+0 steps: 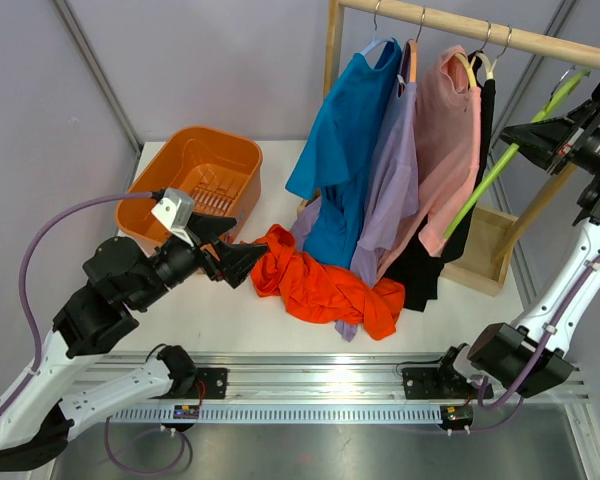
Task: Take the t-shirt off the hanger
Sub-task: Hang the hanger back to the clothesline with the right arm
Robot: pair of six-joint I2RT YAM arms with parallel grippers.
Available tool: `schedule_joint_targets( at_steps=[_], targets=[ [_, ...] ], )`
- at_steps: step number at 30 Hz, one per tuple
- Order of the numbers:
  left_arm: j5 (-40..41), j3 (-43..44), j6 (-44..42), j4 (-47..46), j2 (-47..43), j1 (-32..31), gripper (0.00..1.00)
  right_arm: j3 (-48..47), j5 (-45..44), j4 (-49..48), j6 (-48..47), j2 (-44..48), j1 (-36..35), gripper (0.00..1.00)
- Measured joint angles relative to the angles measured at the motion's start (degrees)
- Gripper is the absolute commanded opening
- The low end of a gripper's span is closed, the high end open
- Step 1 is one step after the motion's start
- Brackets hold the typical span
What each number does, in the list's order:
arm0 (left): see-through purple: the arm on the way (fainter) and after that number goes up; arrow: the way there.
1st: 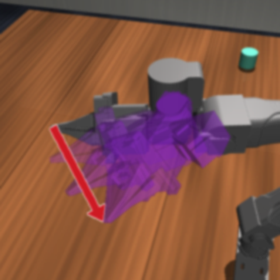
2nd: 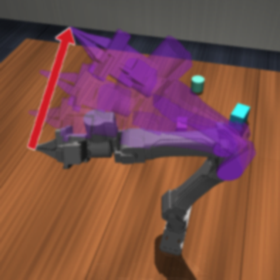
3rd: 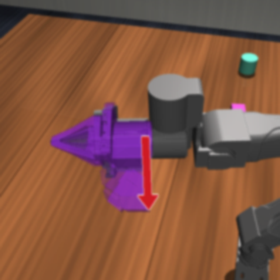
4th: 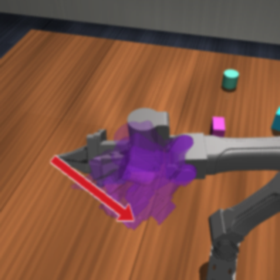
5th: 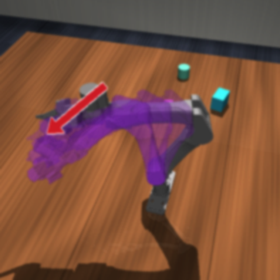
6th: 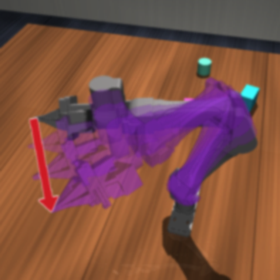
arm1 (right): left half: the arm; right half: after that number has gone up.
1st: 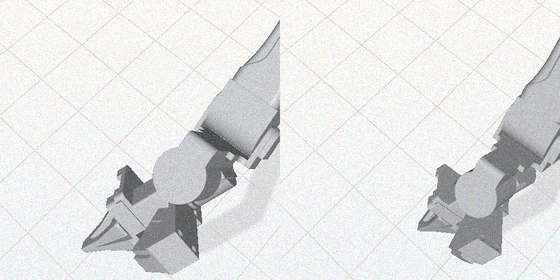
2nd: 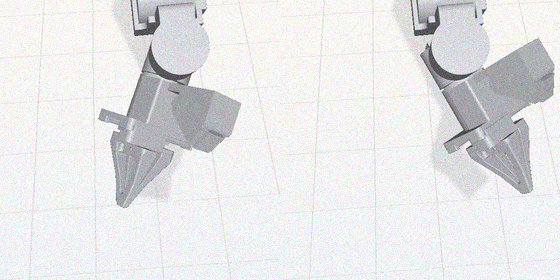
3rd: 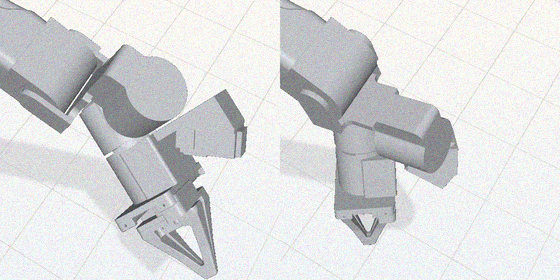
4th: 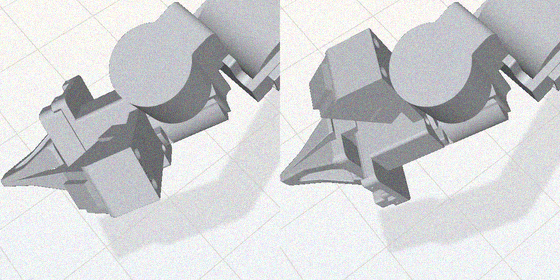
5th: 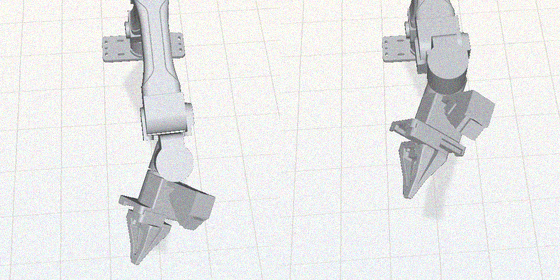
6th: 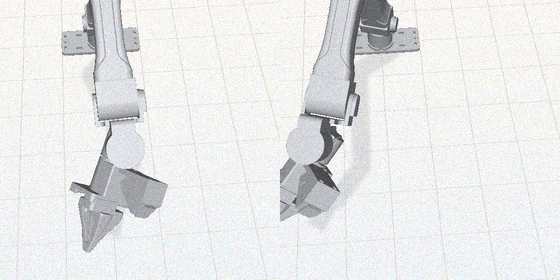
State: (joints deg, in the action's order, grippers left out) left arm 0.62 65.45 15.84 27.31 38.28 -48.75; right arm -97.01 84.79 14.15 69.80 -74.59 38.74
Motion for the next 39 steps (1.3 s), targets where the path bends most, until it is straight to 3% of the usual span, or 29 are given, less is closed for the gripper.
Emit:
schedule_joint_targets(
  at_steps=[11, 22, 31, 35, 39],
  targets=[
    [-0.1, 0.2, -0.6, 0.0, 0.5, 0.0, 0.99, -8.8, 1.9, 0.4, 4.0, -6.4, 3.6, 0.00],
    [-0.1, 1.1, -1.3, -0.4, 2.3, 0.0, 0.99, -10.5, 2.1, 0.6, 4.0, -8.3, 6.7, 0.00],
    [-2.8, 2.1, -1.4, -2.8, 4.6, 0.0, 0.99, -13.7, 1.4, 6.3, 3.6, -8.3, 6.8, 0.00],
    [-8.9, 13.7, -0.6, -5.8, 17.2, 0.0, 0.99, -13.7, 1.3, 6.3, 3.6, -8.2, 6.8, 0.00],
    [-18.0, 33.0, 3.0, -12.2, 36.6, -0.2, 0.99, -13.7, 1.2, 6.4, 3.6, -8.1, 6.8, 0.00]
  ],
)
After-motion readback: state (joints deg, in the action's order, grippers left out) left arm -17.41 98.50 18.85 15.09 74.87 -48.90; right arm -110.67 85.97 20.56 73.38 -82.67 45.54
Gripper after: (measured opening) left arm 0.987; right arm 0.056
